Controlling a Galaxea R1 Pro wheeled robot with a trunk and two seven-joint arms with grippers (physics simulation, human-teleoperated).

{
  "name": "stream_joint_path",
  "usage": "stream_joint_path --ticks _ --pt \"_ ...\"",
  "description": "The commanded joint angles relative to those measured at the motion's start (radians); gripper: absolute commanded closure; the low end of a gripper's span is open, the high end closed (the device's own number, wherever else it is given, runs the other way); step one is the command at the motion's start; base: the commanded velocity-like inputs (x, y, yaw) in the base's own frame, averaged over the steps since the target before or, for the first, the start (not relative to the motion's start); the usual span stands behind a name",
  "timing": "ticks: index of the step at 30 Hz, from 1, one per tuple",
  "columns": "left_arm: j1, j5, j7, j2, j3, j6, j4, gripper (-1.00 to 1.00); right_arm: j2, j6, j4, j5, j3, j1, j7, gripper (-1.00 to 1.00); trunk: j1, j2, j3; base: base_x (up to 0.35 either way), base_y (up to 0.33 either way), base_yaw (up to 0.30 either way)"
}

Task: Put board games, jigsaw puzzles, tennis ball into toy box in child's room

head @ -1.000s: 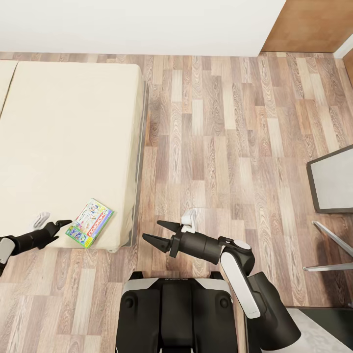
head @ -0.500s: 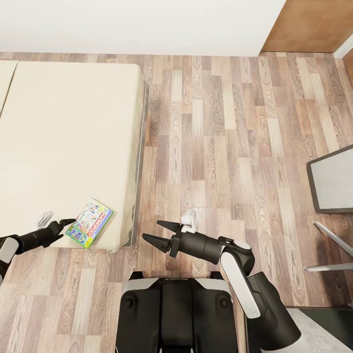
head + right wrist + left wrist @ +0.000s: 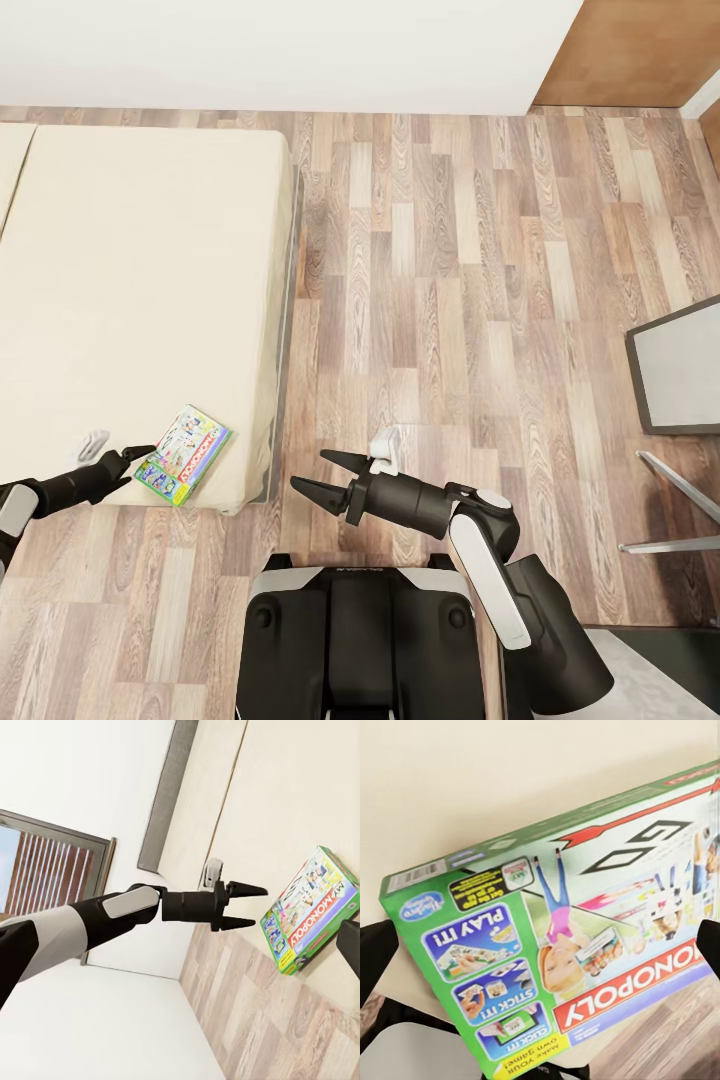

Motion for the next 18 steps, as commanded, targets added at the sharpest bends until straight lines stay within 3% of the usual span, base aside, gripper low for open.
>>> stream_joint_path --ticks 1,18 --pt "-0.001 -0.001 -0.004 0.001 0.005 0.006 0.001 -1.00 0.000 0.008 0.000 -0.006 -0.001 0.000 -0.001 -1.00 0.001 -0.002 -0.001 0.000 0.000 0.000" --pt "0.001 -0.002 -0.006 0.009 0.006 -0.001 0.005 -1.00 0.000 0.008 0.000 -0.006 -0.001 0.000 -0.001 -1.00 0.001 -0.002 -0.001 0.000 0.000 0.000"
